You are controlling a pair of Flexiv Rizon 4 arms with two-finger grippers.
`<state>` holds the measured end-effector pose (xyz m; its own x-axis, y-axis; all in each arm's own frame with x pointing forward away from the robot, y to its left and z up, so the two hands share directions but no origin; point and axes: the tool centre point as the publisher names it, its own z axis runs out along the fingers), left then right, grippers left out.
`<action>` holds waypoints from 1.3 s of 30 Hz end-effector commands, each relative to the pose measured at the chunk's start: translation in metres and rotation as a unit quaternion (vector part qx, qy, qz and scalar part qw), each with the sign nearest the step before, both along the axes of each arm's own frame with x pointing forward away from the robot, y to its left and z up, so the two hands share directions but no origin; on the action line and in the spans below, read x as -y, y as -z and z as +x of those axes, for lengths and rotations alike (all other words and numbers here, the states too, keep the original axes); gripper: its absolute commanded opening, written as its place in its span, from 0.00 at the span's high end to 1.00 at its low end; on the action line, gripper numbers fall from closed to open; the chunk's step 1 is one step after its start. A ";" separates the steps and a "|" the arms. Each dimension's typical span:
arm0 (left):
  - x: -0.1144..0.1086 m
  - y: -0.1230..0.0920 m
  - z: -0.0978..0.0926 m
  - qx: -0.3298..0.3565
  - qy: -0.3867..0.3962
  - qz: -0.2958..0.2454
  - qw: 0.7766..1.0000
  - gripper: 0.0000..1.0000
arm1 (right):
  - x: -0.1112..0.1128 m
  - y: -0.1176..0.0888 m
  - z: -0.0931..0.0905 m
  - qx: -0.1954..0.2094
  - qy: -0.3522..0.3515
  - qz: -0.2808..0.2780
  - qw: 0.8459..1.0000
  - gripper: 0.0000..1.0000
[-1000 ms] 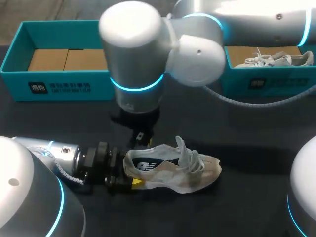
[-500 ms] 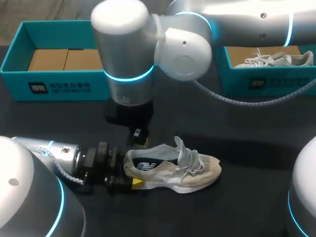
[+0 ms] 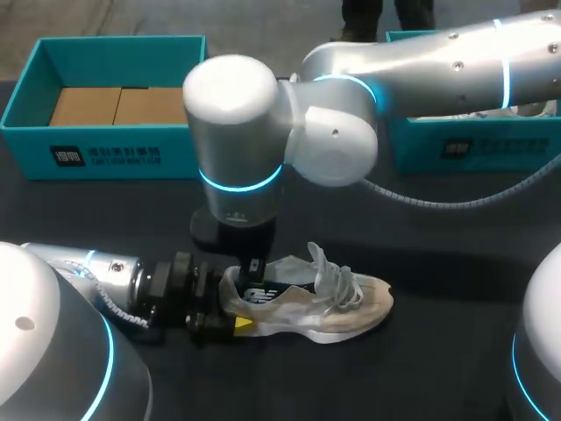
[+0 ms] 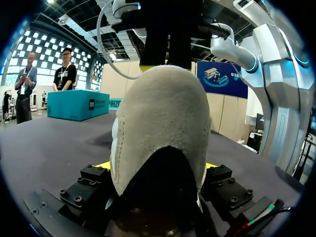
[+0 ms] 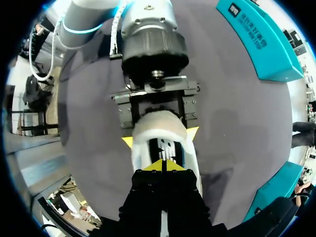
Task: Take the shoe out of the shoebox, open the shoe tongue, remove and reinsert the insole, then place the shoe into the shoebox
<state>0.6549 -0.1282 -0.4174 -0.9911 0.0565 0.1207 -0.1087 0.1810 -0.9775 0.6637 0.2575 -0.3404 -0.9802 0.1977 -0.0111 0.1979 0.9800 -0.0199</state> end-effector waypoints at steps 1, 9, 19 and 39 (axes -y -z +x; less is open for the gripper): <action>-0.002 0.002 -0.001 0.000 0.001 0.001 1.000 1.00 | 0.004 0.007 0.001 -0.001 0.001 0.001 1.000 1.00; -0.002 0.002 -0.001 0.000 0.001 0.001 1.000 1.00 | 0.015 0.029 0.003 0.002 -0.005 0.000 1.000 1.00; -0.002 0.002 -0.001 0.000 0.001 0.001 1.000 1.00 | 0.029 0.050 0.009 0.003 -0.007 -0.008 1.000 1.00; -0.002 0.002 -0.001 0.000 0.001 0.001 1.000 1.00 | 0.066 0.052 0.000 0.025 0.021 -0.015 0.999 1.00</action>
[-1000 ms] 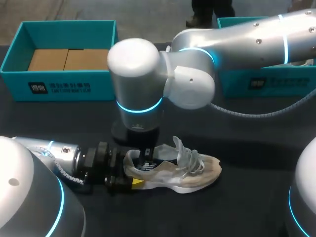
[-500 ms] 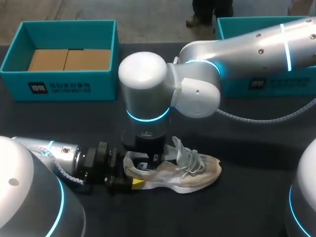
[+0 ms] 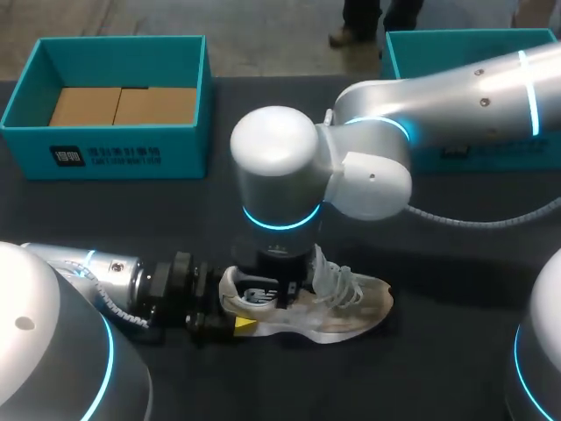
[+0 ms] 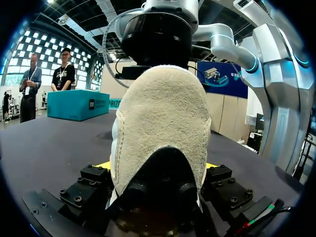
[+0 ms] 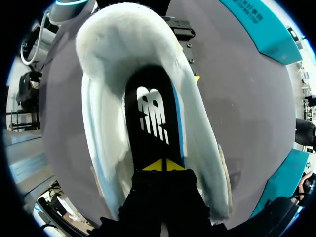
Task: Take the shoe out of the shoebox, open the shoe tongue, remove and reinsert the insole, then place the shoe into the shoebox
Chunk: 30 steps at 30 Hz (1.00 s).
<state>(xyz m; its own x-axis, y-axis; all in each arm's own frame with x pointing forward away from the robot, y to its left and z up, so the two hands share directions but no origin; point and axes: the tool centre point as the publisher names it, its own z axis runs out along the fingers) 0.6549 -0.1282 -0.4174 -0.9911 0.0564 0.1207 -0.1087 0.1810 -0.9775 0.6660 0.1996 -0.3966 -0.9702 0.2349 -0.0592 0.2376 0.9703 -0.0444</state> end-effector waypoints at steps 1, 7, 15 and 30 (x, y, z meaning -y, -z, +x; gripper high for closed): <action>-0.002 0.002 -0.001 -0.001 0.001 0.001 1.000 1.00 | 0.009 -0.005 -0.003 0.007 0.002 0.003 1.000 1.00; -0.002 0.002 -0.001 -0.001 0.001 0.001 1.000 1.00 | 0.016 0.000 0.003 0.010 -0.005 0.018 1.000 1.00; -0.002 0.002 -0.001 -0.001 0.001 0.001 1.000 1.00 | 0.019 0.002 0.007 0.008 0.001 0.014 1.000 0.70; -0.002 0.002 -0.001 -0.001 0.001 0.001 1.000 1.00 | 0.008 0.029 0.004 -0.054 -0.003 0.014 0.998 0.66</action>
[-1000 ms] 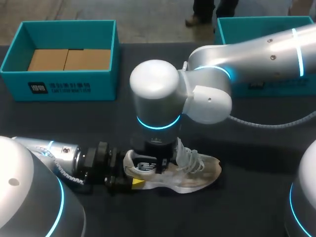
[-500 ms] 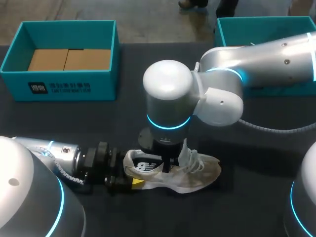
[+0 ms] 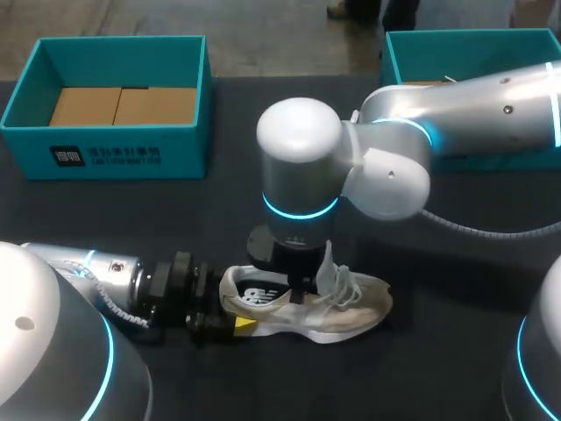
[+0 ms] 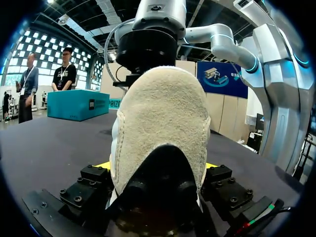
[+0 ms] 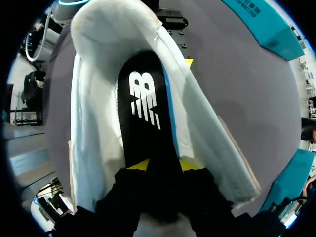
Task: Take the shoe out of the shoebox, open the shoe tongue, remove and reinsert the insole, then place the shoe into the shoebox
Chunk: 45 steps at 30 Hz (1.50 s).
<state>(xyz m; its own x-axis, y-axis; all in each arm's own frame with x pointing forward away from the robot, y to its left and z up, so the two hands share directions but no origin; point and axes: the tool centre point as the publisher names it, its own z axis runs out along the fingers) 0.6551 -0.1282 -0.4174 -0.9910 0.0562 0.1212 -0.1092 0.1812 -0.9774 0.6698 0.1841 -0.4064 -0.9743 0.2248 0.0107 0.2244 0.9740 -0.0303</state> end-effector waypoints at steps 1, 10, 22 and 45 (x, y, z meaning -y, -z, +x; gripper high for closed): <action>-0.002 0.002 -0.001 0.000 0.001 0.001 1.000 1.00 | -0.010 0.022 -0.003 -0.028 0.001 -0.002 1.000 0.66; -0.002 0.002 -0.001 0.000 0.001 0.001 1.000 1.00 | -0.014 0.031 -0.032 -0.081 0.009 -0.018 0.996 0.76; -0.002 0.002 -0.001 0.000 0.001 0.001 1.000 1.00 | -0.011 0.023 -0.055 -0.052 0.018 0.023 0.998 1.00; -0.002 0.002 -0.001 0.000 0.001 0.001 1.000 1.00 | -0.007 -0.014 -0.035 0.065 0.031 0.147 0.986 1.00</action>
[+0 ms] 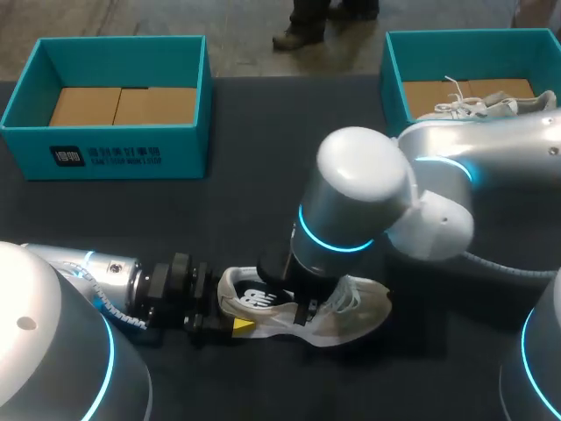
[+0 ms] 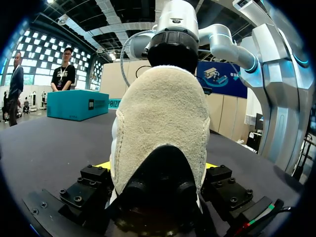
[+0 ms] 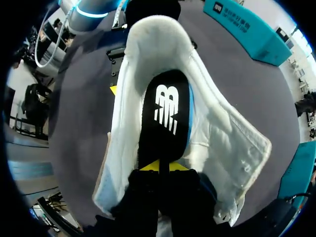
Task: Take the shoe out of the shoebox, open the shoe tongue, remove and reinsert the insole, then place the shoe into the shoebox
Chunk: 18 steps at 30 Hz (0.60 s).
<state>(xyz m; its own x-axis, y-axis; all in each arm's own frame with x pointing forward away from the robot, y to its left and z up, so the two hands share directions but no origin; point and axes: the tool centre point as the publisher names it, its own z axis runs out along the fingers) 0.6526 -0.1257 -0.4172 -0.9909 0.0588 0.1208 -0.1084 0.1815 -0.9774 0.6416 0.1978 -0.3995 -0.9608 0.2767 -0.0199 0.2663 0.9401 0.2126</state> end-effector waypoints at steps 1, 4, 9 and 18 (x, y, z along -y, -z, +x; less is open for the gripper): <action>0.001 0.003 0.002 0.000 -0.001 0.001 1.000 1.00 | 0.007 -0.009 -0.006 0.028 0.007 0.039 0.999 1.00; 0.001 0.003 0.002 0.000 -0.001 0.001 1.000 1.00 | 0.006 -0.012 -0.006 0.047 0.009 0.063 0.997 1.00; 0.001 0.003 0.002 0.000 -0.001 0.001 1.000 1.00 | 0.009 -0.015 -0.005 0.068 0.009 0.101 0.993 1.00; 0.001 0.003 0.002 0.000 -0.001 0.001 1.000 1.00 | 0.016 -0.021 -0.004 0.096 0.005 0.143 0.985 1.00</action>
